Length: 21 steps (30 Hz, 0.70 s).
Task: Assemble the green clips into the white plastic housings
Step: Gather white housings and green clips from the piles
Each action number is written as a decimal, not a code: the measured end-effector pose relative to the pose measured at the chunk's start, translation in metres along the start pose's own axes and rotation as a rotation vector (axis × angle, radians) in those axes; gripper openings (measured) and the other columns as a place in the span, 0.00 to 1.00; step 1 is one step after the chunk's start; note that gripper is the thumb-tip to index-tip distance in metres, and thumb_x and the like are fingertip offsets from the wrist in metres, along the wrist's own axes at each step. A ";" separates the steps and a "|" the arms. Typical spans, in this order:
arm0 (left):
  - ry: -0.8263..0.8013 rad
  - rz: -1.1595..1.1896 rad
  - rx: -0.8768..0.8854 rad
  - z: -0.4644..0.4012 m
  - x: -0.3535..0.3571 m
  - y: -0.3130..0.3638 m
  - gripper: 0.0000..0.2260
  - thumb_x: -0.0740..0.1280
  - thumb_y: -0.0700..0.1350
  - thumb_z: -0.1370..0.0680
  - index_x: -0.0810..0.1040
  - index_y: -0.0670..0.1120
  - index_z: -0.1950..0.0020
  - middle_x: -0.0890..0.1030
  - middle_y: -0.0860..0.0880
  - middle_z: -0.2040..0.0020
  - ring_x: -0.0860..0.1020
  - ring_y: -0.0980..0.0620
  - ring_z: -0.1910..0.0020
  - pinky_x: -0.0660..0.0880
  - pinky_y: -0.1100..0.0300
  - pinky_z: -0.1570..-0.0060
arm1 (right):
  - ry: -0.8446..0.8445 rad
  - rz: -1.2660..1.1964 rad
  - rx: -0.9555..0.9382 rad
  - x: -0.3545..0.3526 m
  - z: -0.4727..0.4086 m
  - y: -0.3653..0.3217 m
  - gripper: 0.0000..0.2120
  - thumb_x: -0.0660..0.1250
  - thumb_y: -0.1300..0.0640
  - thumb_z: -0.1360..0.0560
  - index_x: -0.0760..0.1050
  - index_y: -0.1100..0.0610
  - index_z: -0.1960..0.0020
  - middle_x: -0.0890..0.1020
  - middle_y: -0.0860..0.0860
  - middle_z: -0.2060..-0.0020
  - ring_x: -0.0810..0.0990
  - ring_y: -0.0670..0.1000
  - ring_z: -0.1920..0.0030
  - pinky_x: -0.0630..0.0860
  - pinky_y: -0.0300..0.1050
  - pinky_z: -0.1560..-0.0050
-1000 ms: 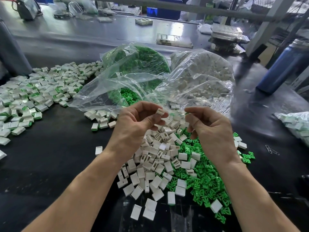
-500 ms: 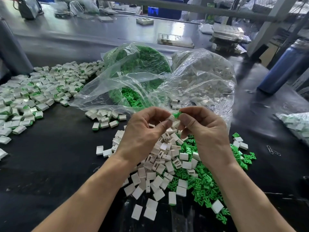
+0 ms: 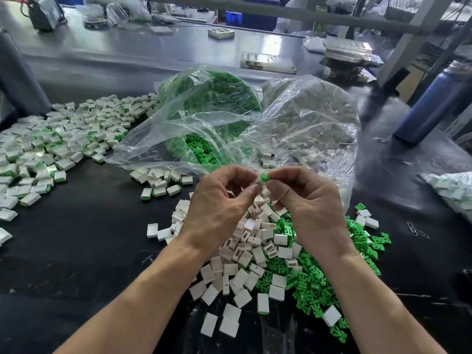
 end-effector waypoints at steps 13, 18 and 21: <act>-0.014 -0.070 0.006 -0.001 0.002 -0.002 0.05 0.76 0.44 0.23 0.84 0.52 0.49 0.84 0.59 0.55 0.83 0.60 0.57 0.78 0.69 0.59 | 0.006 0.182 0.033 -0.001 -0.001 0.006 0.07 0.71 0.63 0.20 0.83 0.51 0.51 0.85 0.47 0.62 0.82 0.46 0.63 0.80 0.40 0.61; -0.006 0.010 -0.028 -0.001 0.003 -0.001 0.05 0.76 0.41 0.23 0.85 0.50 0.50 0.86 0.58 0.56 0.84 0.60 0.58 0.79 0.69 0.58 | 0.057 0.195 0.013 0.003 0.003 0.004 0.08 0.69 0.62 0.19 0.80 0.49 0.50 0.85 0.46 0.59 0.84 0.46 0.60 0.82 0.41 0.58; 0.014 0.066 -0.048 -0.002 0.004 0.002 0.05 0.76 0.41 0.23 0.84 0.50 0.51 0.86 0.56 0.57 0.85 0.57 0.58 0.82 0.64 0.57 | 0.124 0.126 0.036 0.007 0.005 0.005 0.07 0.68 0.62 0.18 0.80 0.51 0.49 0.85 0.48 0.60 0.84 0.47 0.60 0.84 0.43 0.57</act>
Point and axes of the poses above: each hand's wrist, its own z-axis away from the middle knuckle, its own x-axis out of the palm, y = z × x, the point moved 5 cm from there along -z, towards the middle knuckle
